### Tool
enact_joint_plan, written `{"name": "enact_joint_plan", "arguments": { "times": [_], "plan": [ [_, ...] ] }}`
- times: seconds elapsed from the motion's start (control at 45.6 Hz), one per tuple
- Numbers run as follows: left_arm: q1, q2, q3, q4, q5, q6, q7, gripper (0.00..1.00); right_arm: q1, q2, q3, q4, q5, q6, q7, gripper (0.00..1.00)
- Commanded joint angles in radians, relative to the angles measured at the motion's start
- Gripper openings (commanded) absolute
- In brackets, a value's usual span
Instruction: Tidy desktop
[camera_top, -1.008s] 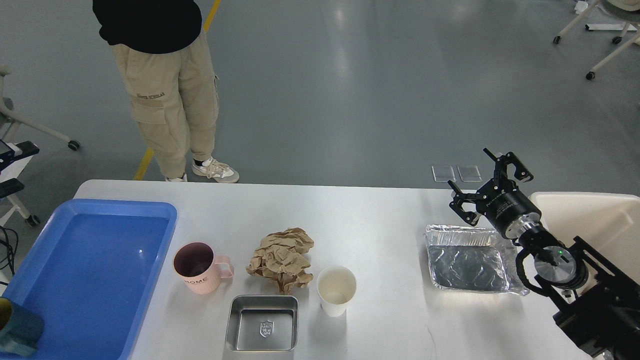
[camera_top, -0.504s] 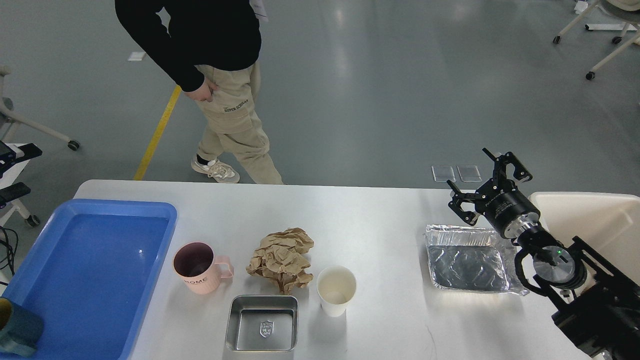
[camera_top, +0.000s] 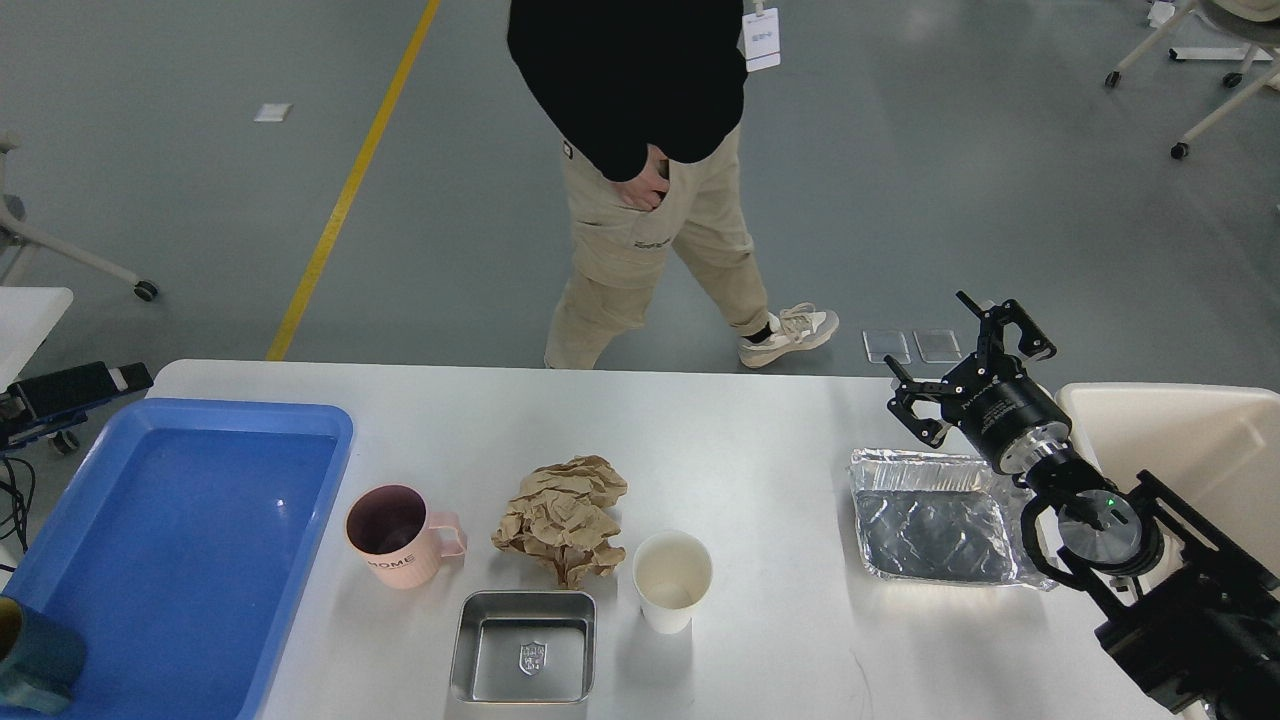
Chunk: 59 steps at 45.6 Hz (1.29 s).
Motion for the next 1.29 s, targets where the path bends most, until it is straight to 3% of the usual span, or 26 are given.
{"name": "enact_joint_plan", "arguments": {
  "times": [0.0,0.307,0.548,0.657,0.898,1.052,1.271],
  "plan": [
    [-0.076,-0.074,0.043,0.049,0.060,-0.045,0.020,0.97,0.000,0.002,0.003,0.002,0.000,0.000,0.000,1.00],
    [-0.415,-0.166,0.480,0.124,0.263,-0.060,-0.016,0.97,0.000,0.010,0.003,0.006,-0.001,-0.002,0.001,1.00],
    [-0.613,-0.240,0.756,0.178,0.344,-0.055,-0.091,0.97,0.000,0.010,0.004,0.009,-0.001,-0.002,0.001,1.00],
    [-0.636,-0.284,0.788,0.201,0.379,-0.052,-0.140,0.97,0.000,0.010,0.004,0.020,-0.001,-0.002,0.001,1.00],
    [-0.628,-0.366,0.799,0.280,0.388,-0.051,-0.160,0.97,0.000,0.007,0.004,0.023,-0.001,-0.002,0.001,1.00],
    [-0.636,-0.390,0.851,0.310,0.424,-0.048,-0.235,0.97,0.000,0.007,0.004,0.031,-0.001,-0.002,0.001,1.00],
    [-0.636,-0.452,0.860,0.385,0.450,-0.035,-0.249,0.97,0.000,0.002,0.004,0.037,-0.003,-0.002,0.001,1.00]
  ]
}}
